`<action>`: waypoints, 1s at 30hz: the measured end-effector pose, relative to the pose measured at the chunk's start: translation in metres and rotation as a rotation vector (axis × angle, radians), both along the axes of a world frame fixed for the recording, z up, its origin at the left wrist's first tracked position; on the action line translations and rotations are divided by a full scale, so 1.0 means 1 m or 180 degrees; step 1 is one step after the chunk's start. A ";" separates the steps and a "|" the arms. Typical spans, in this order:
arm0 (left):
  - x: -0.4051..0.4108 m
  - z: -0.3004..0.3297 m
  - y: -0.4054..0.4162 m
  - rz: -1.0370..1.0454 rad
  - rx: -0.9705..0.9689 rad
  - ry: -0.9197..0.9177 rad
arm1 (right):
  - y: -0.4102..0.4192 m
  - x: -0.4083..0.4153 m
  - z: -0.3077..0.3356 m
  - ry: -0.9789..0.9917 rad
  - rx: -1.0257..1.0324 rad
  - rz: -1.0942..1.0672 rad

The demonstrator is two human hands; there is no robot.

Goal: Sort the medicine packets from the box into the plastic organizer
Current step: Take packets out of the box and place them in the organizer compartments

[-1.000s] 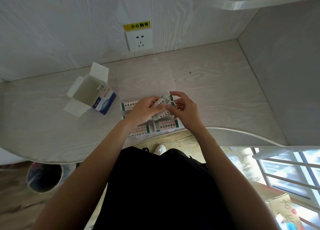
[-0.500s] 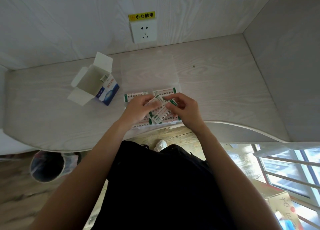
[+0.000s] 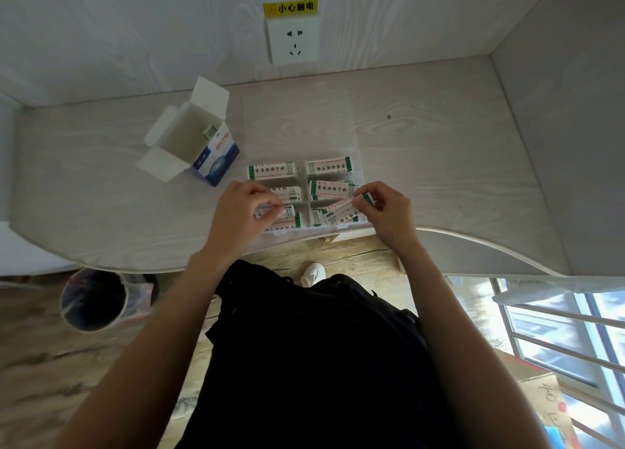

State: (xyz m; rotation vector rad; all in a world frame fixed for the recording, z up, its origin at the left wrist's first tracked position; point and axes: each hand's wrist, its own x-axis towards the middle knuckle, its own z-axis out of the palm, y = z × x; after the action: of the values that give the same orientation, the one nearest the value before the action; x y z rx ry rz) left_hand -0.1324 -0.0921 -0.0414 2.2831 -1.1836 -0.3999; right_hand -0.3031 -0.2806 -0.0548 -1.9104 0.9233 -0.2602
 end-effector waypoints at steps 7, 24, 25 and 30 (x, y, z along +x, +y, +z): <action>-0.006 -0.006 -0.009 -0.0154 0.0177 -0.0434 | 0.008 0.010 0.002 -0.0150 0.0428 -0.0232; -0.010 -0.010 0.005 0.0019 0.0440 -0.0832 | 0.018 0.012 0.003 0.0773 -0.1254 0.0425; -0.010 -0.010 0.005 0.0016 0.0446 -0.0835 | 0.017 0.011 0.003 0.0824 -0.1363 0.0470; -0.010 -0.012 0.004 0.0043 0.0498 -0.0850 | 0.019 0.010 -0.002 0.0943 -0.1759 0.0558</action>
State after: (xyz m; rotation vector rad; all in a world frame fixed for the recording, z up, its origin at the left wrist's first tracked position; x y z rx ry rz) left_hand -0.1425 -0.0878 -0.0534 2.5392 -1.3040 -0.1914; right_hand -0.2934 -0.2620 -0.0565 -2.5783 0.9302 -0.1356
